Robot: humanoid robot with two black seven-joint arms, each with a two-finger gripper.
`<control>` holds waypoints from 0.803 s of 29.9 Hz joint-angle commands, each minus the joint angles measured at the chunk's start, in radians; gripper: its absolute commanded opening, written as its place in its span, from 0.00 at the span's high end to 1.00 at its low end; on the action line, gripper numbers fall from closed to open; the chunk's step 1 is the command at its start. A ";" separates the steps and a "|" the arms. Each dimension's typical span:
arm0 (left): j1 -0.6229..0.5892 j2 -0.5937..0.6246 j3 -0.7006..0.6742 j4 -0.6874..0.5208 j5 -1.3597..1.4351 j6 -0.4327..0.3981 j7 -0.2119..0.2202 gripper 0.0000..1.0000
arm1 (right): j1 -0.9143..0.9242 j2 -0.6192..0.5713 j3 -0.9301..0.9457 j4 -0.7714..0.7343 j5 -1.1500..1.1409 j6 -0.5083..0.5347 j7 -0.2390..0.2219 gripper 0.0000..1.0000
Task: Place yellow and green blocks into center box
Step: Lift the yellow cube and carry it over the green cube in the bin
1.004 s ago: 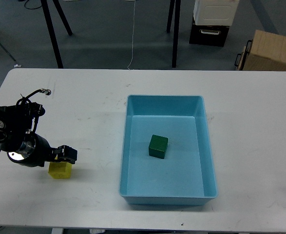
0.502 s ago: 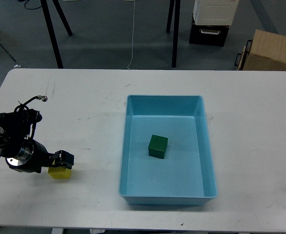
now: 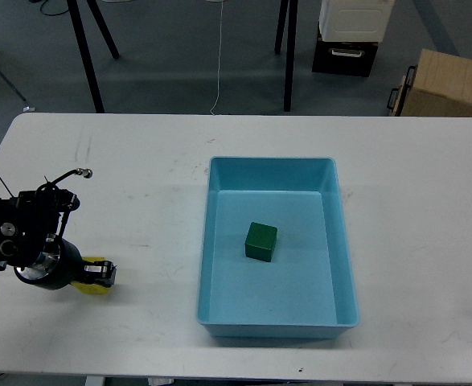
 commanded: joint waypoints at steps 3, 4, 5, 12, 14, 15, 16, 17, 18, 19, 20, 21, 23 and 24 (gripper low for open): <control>-0.092 -0.004 -0.155 0.010 -0.009 -0.007 0.004 1.00 | -0.002 0.000 -0.005 0.000 -0.001 0.001 0.000 0.01; -0.124 -0.004 -0.163 0.010 -0.013 -0.010 0.004 1.00 | 0.000 0.000 -0.005 0.000 -0.001 0.001 0.000 0.01; -0.158 -0.007 -0.164 0.007 -0.024 -0.016 0.004 1.00 | -0.002 0.000 -0.005 0.000 -0.001 0.001 0.000 0.01; -0.347 -0.165 -0.137 0.041 -0.150 -0.089 -0.006 1.00 | 0.000 -0.002 -0.005 0.000 -0.012 0.000 0.000 0.01; -0.364 -0.249 -0.103 0.080 -0.154 -0.089 -0.006 1.00 | 0.000 0.000 -0.005 0.000 -0.023 0.000 0.000 0.01; -0.372 -0.296 -0.083 0.096 -0.156 -0.089 -0.006 1.00 | -0.002 -0.002 -0.005 0.000 -0.023 0.000 0.000 0.01; -0.381 -0.341 -0.068 0.107 -0.156 -0.089 -0.006 1.00 | -0.005 -0.002 -0.003 0.000 -0.023 0.000 0.000 0.01; -0.384 -0.370 -0.063 0.113 -0.157 -0.089 -0.006 1.00 | -0.006 -0.002 -0.003 0.000 -0.023 0.001 0.000 0.01; -0.384 -0.404 -0.062 0.120 -0.157 -0.089 -0.006 1.00 | -0.008 -0.003 -0.002 0.000 -0.023 0.000 0.000 0.01; -0.386 -0.432 -0.062 0.128 -0.159 -0.089 -0.006 1.00 | -0.008 -0.005 0.000 0.000 -0.024 0.000 0.000 0.01; -0.387 -0.455 -0.062 0.140 -0.159 -0.089 -0.006 1.00 | -0.008 -0.005 0.000 0.000 -0.024 0.001 0.000 0.01; -0.390 -0.479 -0.062 0.154 -0.159 -0.089 -0.006 1.00 | -0.008 -0.006 0.001 0.000 -0.028 0.000 0.000 0.01; -0.390 -0.525 -0.060 0.171 -0.159 -0.089 -0.006 1.00 | -0.008 -0.006 0.000 0.000 -0.029 0.001 0.000 0.01; -0.390 -0.544 -0.060 0.176 -0.159 -0.089 -0.006 1.00 | -0.008 -0.006 0.000 0.000 -0.029 0.000 0.000 0.01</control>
